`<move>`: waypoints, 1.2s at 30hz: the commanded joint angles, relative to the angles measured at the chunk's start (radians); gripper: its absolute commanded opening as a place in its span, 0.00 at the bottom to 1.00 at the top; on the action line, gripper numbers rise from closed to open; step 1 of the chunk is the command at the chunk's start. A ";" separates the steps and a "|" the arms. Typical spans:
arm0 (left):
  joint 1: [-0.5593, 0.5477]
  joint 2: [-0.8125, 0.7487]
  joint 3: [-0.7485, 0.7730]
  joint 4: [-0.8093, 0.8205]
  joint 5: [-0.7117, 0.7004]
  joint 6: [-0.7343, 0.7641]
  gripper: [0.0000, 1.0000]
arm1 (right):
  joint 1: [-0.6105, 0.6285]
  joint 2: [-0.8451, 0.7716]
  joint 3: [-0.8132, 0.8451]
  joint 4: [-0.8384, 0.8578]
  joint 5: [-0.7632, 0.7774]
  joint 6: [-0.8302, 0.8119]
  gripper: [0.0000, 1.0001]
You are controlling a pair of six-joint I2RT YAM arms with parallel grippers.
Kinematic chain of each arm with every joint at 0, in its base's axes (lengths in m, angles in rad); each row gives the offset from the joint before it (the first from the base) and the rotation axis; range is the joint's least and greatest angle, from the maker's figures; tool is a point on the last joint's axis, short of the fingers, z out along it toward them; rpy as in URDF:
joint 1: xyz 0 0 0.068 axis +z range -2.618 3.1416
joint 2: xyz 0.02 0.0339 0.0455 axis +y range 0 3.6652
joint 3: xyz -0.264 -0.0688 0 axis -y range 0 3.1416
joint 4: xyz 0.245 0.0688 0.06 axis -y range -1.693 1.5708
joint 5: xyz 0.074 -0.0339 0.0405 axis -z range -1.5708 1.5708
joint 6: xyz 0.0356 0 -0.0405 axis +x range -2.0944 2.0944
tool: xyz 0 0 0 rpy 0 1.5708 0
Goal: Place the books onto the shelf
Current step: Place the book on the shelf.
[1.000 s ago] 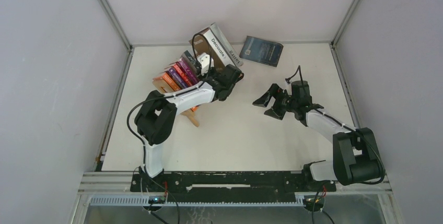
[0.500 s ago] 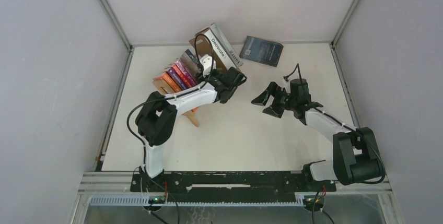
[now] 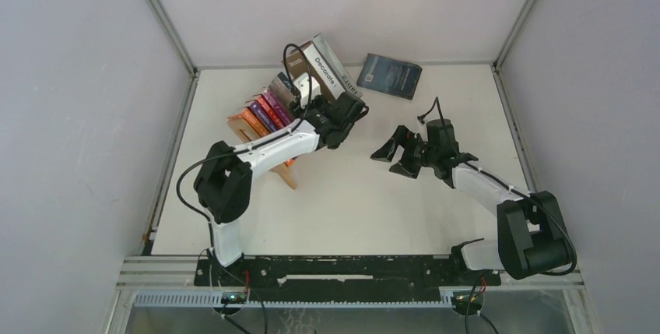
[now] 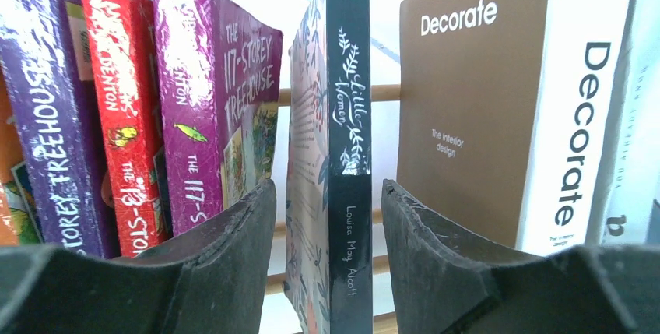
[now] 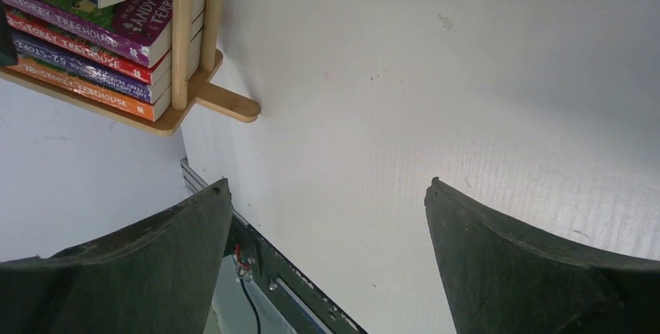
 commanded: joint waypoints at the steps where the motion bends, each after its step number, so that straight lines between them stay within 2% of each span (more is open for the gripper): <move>1: -0.006 -0.076 0.056 0.003 -0.047 0.030 0.56 | 0.024 -0.039 0.043 0.008 0.028 -0.031 1.00; 11: -0.015 -0.125 0.072 0.011 -0.046 0.072 0.56 | 0.084 -0.005 0.143 -0.092 0.042 -0.177 1.00; 19: -0.044 -0.313 0.035 0.009 -0.029 0.134 0.59 | 0.192 0.031 0.372 -0.195 0.164 -0.357 1.00; 25: -0.076 -0.546 -0.115 0.001 0.072 0.152 0.68 | 0.251 0.095 0.545 -0.202 0.247 -0.469 0.88; 31: -0.097 -0.778 -0.328 -0.078 0.134 0.020 0.71 | 0.339 0.275 0.799 -0.262 0.291 -0.615 0.79; 36: -0.098 -0.898 -0.441 -0.148 0.148 -0.061 0.71 | 0.399 0.442 0.998 -0.289 0.350 -0.701 0.72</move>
